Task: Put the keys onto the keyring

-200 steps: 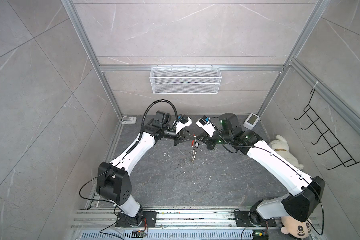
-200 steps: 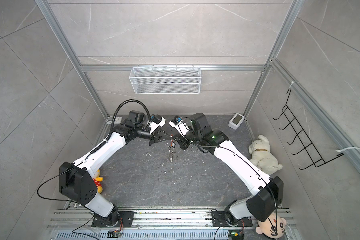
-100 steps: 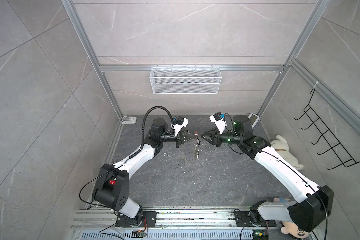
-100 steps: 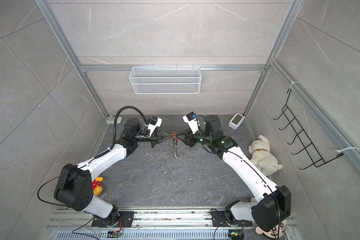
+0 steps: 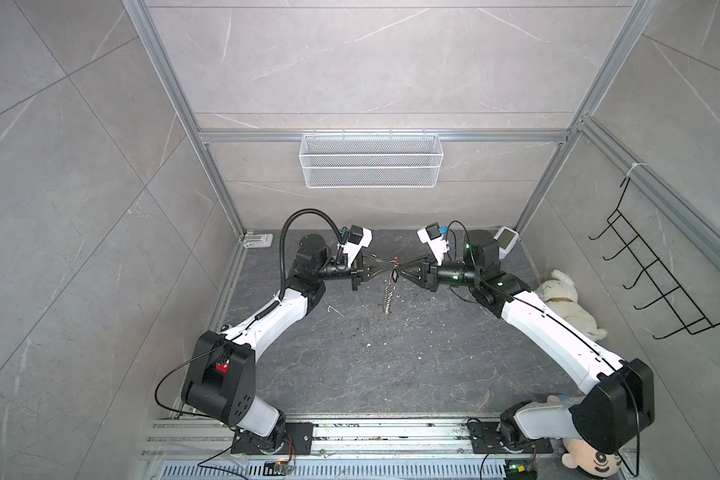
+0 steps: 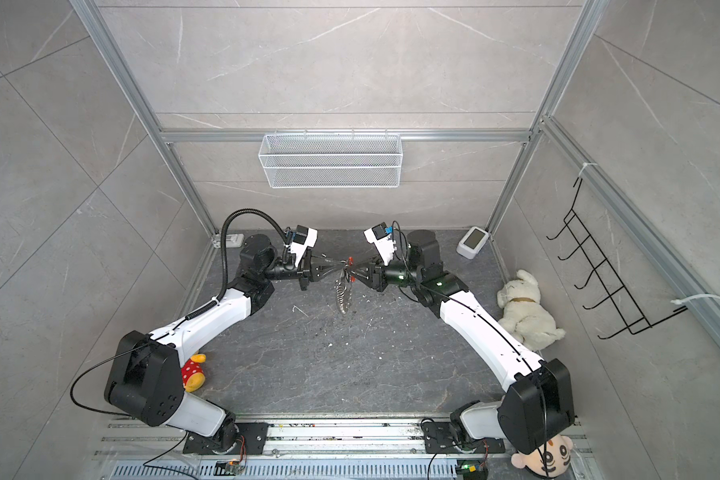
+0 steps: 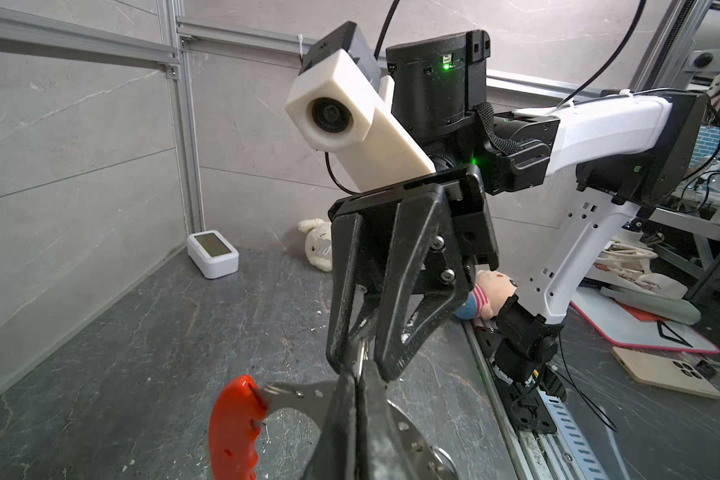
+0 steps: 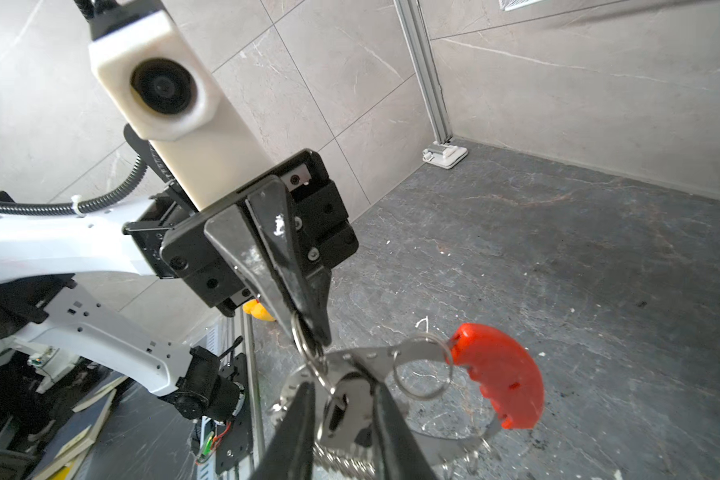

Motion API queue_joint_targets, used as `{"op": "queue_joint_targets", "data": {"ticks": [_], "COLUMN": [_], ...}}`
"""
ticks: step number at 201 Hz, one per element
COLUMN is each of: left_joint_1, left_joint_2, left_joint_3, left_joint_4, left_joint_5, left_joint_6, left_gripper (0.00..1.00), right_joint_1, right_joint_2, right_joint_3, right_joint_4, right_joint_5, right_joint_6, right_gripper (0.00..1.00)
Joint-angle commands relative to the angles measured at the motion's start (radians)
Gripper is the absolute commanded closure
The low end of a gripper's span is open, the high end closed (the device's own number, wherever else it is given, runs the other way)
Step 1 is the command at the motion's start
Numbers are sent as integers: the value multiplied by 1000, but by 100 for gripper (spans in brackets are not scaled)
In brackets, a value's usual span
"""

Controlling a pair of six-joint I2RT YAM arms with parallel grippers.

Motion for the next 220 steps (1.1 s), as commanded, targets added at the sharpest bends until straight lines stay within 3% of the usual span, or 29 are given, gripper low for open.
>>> {"op": "queue_joint_targets", "data": {"ticks": [1, 28, 58, 220], "left_joint_1": [3, 3, 5, 5], "left_joint_2": [-39, -37, -36, 34], "left_joint_3": [19, 16, 11, -13], "left_joint_4": [85, 123, 177, 475], "left_joint_5": [31, 31, 28, 9], "left_joint_6": [-21, -44, -77, -292], "left_gripper": [100, 100, 100, 100], "right_joint_1": [-6, -10, -15, -13], "right_joint_2": [17, 24, 27, 78], "right_joint_3": [0, 0, -4, 12], "right_joint_4": [34, 34, 32, 193], "right_joint_5": [-30, -40, -50, -155], "right_joint_6": [17, 17, 18, 175], "right_gripper": [83, 96, 100, 100]}}
